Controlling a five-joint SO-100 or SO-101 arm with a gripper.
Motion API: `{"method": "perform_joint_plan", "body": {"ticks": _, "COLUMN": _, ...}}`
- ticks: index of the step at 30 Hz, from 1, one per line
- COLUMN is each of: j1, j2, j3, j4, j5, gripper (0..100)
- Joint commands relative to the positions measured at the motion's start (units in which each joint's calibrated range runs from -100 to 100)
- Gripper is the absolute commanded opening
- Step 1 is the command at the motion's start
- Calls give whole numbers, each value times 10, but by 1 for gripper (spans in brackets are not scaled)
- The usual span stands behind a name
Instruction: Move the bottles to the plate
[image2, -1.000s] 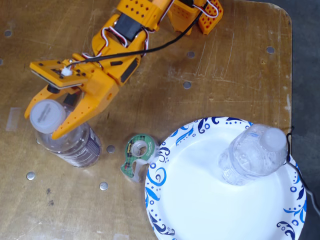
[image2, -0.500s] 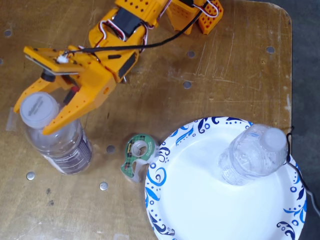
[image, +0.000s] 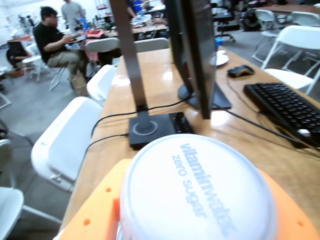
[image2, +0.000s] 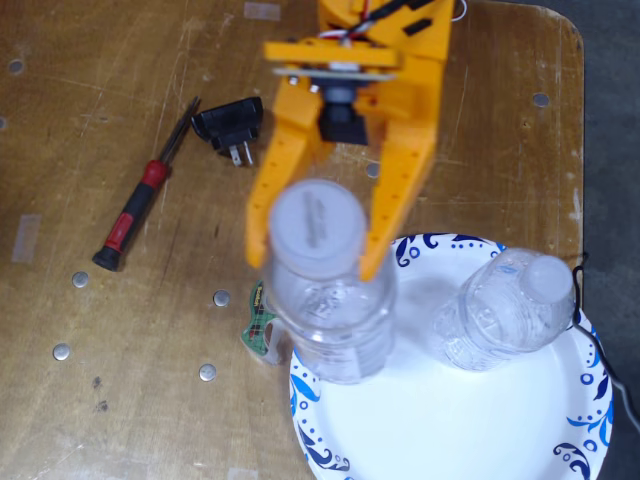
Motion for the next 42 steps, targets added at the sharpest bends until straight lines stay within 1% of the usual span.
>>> {"method": "perform_joint_plan", "body": {"ticks": 1, "j1": -60, "j2": -2, "j3": -32, "j4": 7, "j5": -1, "gripper": 10}}
{"method": "perform_joint_plan", "body": {"ticks": 6, "j1": -71, "j2": 26, "j3": -9, "j4": 1, "j5": 0, "gripper": 7}}
{"method": "perform_joint_plan", "body": {"ticks": 11, "j1": -70, "j2": 52, "j3": 10, "j4": -14, "j5": 0, "gripper": 8}}
{"method": "perform_joint_plan", "body": {"ticks": 13, "j1": -71, "j2": 69, "j3": 35, "j4": -60, "j5": 1, "gripper": 8}}
{"method": "perform_joint_plan", "body": {"ticks": 18, "j1": -81, "j2": 107, "j3": 127, "j4": -228, "j5": 1, "gripper": 8}}
{"method": "perform_joint_plan", "body": {"ticks": 20, "j1": -88, "j2": 113, "j3": 161, "j4": -279, "j5": 1, "gripper": 8}}
{"method": "perform_joint_plan", "body": {"ticks": 23, "j1": -90, "j2": 116, "j3": 202, "j4": -326, "j5": 5, "gripper": 8}}
{"method": "perform_joint_plan", "body": {"ticks": 26, "j1": -88, "j2": 118, "j3": 239, "j4": -371, "j5": 27, "gripper": 7}}
{"method": "perform_joint_plan", "body": {"ticks": 32, "j1": -67, "j2": 116, "j3": 334, "j4": -476, "j5": 45, "gripper": 7}}
{"method": "perform_joint_plan", "body": {"ticks": 35, "j1": -64, "j2": 114, "j3": 363, "j4": -498, "j5": 45, "gripper": 7}}
{"method": "perform_joint_plan", "body": {"ticks": 42, "j1": -67, "j2": 118, "j3": 381, "j4": -491, "j5": 41, "gripper": 7}}
